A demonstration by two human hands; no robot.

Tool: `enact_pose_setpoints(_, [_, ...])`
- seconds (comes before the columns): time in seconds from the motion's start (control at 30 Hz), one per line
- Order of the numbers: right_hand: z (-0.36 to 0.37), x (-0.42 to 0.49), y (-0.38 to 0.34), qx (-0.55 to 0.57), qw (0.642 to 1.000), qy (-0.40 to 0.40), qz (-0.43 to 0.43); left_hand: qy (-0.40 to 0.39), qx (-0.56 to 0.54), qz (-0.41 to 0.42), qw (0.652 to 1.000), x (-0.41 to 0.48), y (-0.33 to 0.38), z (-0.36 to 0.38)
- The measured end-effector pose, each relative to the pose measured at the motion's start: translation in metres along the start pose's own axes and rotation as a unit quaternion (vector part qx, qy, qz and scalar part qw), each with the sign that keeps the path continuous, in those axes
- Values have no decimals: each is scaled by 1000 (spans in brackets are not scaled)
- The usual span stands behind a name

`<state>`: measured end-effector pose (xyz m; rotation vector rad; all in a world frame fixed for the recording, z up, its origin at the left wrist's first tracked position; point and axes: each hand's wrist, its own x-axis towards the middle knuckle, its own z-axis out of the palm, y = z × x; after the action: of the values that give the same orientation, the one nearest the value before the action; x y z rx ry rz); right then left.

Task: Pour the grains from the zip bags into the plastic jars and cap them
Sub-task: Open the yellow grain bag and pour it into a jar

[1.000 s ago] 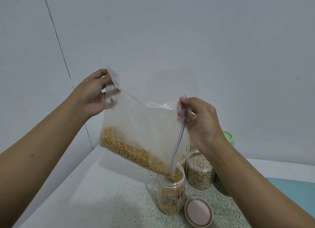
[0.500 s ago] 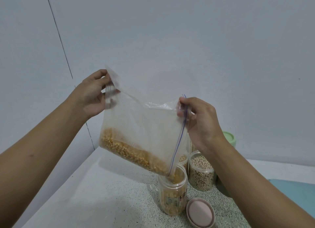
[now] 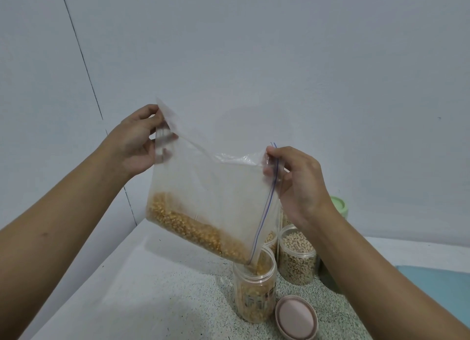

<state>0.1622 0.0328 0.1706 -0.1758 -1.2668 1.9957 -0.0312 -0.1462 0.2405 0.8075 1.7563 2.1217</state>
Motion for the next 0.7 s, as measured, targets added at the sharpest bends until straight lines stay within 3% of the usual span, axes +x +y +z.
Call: enact_pose_setpoints(0.7, [-8, 5, -2, 2, 1000, -7, -1, -7, 1, -4, 1000, 2, -1, 9])
